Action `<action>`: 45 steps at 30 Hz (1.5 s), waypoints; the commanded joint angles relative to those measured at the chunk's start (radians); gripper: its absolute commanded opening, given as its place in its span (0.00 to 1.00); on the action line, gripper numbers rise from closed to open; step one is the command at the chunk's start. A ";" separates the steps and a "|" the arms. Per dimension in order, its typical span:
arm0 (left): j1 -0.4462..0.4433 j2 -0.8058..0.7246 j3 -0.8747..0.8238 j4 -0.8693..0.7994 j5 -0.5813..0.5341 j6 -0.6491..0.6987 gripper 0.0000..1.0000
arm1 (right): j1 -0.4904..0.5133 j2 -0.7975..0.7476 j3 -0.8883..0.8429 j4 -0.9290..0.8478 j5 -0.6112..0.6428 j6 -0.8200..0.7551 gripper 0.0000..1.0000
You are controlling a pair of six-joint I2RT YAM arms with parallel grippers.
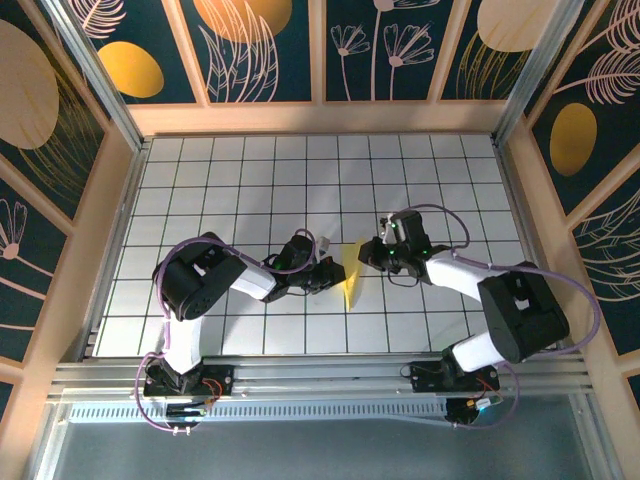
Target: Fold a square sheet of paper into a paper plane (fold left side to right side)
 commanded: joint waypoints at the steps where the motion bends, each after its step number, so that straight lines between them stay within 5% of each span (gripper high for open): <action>1: 0.014 0.030 -0.014 -0.159 -0.108 0.041 0.00 | 0.018 0.035 0.037 0.002 -0.028 -0.007 0.07; 45: 0.014 0.008 -0.049 -0.221 -0.179 0.021 0.00 | 0.027 0.154 0.026 0.036 -0.003 -0.013 0.05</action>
